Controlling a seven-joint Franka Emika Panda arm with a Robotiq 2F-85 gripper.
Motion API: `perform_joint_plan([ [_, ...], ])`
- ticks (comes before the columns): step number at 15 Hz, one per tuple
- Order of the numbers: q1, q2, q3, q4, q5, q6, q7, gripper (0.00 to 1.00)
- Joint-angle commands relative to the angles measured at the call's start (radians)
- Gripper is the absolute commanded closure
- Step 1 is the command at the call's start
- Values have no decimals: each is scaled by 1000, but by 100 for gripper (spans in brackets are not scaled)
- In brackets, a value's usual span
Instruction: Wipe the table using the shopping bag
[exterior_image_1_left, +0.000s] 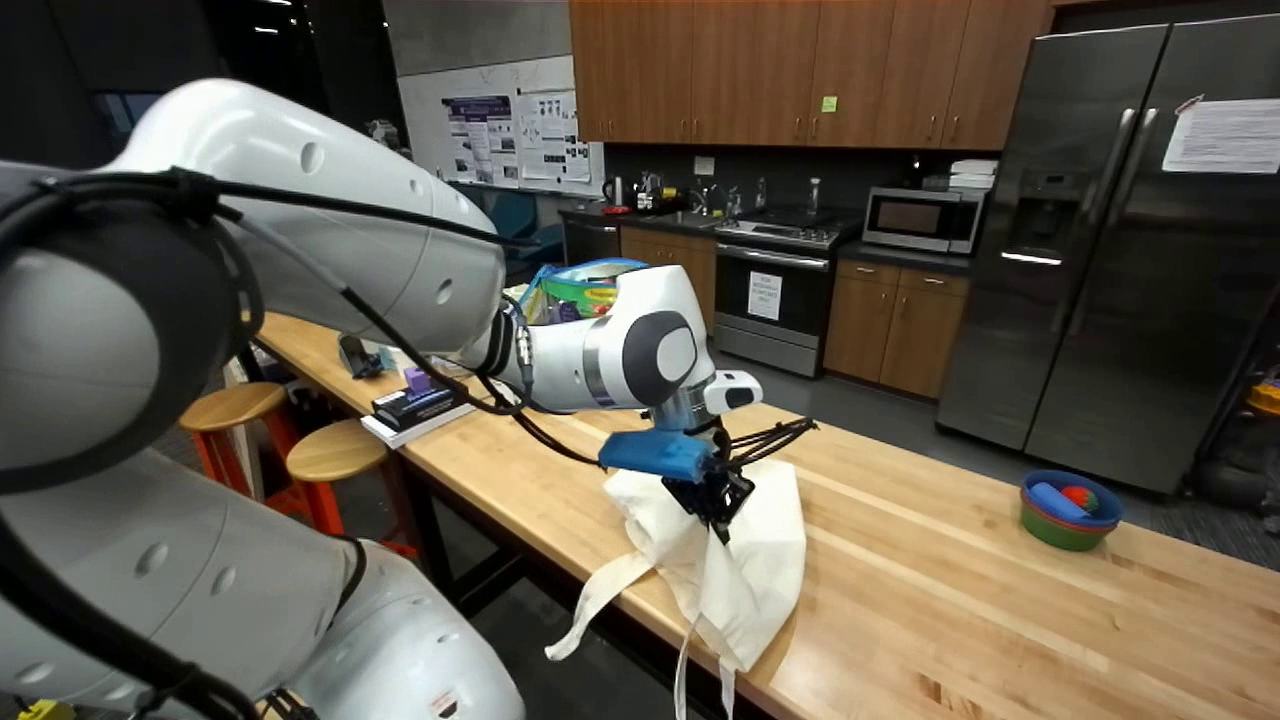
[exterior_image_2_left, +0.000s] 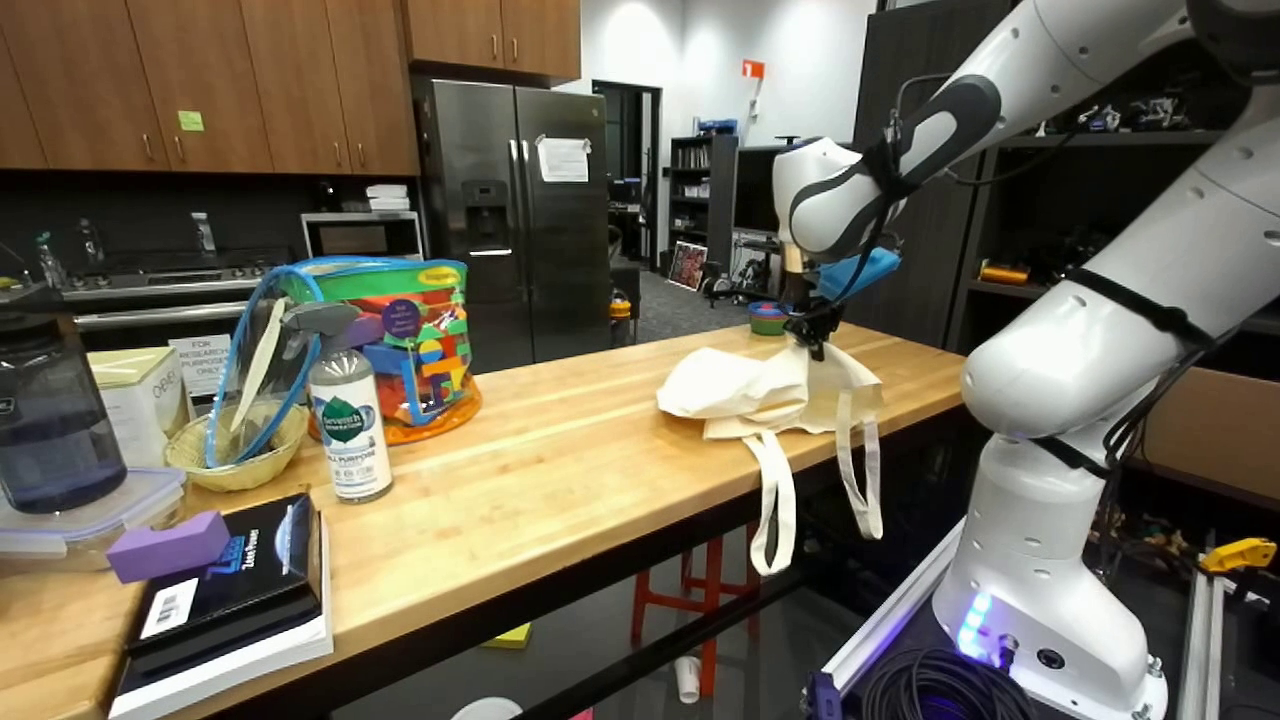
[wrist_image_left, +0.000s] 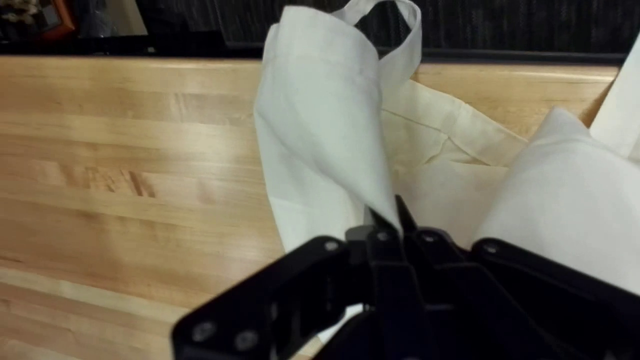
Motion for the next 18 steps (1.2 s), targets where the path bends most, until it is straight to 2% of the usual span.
perform_joint_plan([
  [1, -36, -7, -13, 17, -48, -17, 19, 100],
  [9, -67, 137, -27, 180, -118, -3, 11, 100],
  [18, -48, 353, -92, 390, -167, 79, 9, 100],
])
